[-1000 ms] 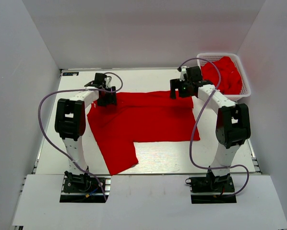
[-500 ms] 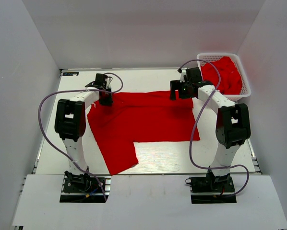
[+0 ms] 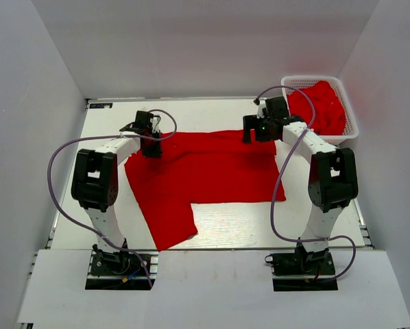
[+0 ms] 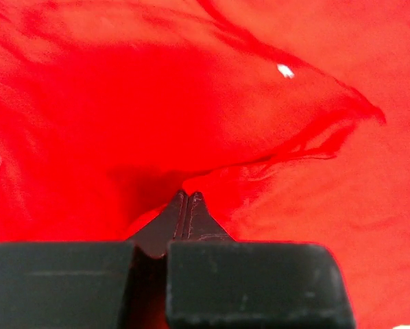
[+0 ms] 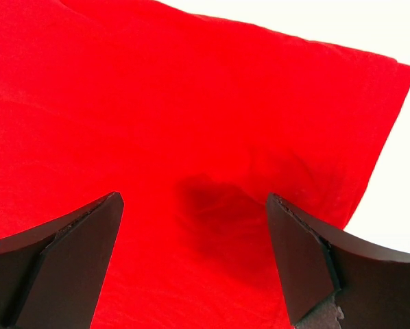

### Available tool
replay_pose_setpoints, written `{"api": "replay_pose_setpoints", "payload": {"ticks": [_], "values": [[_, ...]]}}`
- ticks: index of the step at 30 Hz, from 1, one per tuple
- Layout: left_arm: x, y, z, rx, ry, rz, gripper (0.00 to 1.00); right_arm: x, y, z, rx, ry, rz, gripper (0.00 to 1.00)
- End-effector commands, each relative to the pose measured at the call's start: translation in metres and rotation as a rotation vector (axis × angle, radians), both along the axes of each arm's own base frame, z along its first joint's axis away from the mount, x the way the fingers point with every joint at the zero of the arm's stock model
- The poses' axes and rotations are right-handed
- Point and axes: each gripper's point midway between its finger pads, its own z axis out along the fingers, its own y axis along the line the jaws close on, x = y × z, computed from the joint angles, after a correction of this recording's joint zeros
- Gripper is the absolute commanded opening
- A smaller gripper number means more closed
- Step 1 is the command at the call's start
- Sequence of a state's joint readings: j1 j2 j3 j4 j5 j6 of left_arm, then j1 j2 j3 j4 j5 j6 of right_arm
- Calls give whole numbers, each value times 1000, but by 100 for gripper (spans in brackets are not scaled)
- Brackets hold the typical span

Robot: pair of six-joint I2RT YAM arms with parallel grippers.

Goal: Fold and stack the t-shirts
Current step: Fold the flattened tshirt in 1/3 of the way

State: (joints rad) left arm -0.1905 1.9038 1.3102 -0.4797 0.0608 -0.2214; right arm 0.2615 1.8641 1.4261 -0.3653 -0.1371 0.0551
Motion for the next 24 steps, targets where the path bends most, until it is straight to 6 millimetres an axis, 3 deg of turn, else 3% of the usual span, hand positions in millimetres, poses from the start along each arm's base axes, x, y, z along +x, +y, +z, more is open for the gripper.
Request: {"api": "replay_pose_setpoints", "payload": {"ticks": [1,10,17,24], "values": [[-4,-24,35,-84,-95,-82,0,-4,2,9,36,-3,-1,90],[-27,-51,37,-117,-88,-161,0,-14,0,8,47,0,-26,90],[-50,-45,29,-76,-39,-137,0,-18,-6,10,34,-6,-52,90],[-68,-53,28,-84,-21,-149,0,-22,-7,14,37,-9,-62,90]]}}
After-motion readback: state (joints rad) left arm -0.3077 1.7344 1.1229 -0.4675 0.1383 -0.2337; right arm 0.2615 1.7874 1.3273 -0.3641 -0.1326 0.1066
